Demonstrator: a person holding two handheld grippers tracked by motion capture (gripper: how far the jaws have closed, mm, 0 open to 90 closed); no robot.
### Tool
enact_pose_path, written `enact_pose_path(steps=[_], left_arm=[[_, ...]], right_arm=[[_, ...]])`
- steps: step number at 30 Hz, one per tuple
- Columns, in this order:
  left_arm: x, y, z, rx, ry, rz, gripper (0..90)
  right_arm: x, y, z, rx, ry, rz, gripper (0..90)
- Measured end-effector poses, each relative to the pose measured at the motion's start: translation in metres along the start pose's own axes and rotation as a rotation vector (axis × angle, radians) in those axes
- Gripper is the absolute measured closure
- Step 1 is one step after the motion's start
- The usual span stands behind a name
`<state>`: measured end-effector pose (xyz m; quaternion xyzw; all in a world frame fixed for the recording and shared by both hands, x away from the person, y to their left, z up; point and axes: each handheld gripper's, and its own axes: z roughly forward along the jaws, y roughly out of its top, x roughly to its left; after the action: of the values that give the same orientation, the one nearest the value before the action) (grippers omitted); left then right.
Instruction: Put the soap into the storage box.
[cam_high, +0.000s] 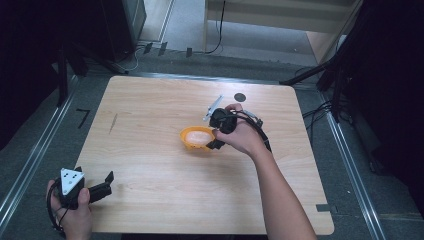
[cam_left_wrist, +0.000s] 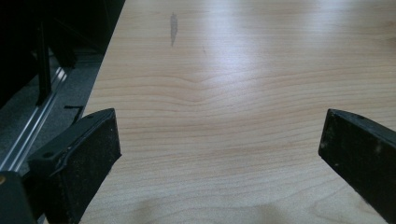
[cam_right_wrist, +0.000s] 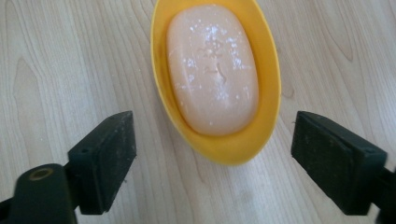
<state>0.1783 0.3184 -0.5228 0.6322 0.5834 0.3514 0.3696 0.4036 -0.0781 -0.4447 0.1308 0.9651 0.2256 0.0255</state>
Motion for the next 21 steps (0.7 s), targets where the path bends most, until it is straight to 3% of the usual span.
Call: enact_pose_path(steps=[8,21], left_arm=[[0.000,0.000,0.000,0.000,0.001,0.002,0.0],[-0.001,0.000,0.000,-0.001,0.007,0.007,0.0]], right_arm=[[0.005,-0.022,-0.010,-0.021,-0.035,0.050,13.3],[0.013,-0.058,-0.020,-0.070,-0.047,0.120,13.4]])
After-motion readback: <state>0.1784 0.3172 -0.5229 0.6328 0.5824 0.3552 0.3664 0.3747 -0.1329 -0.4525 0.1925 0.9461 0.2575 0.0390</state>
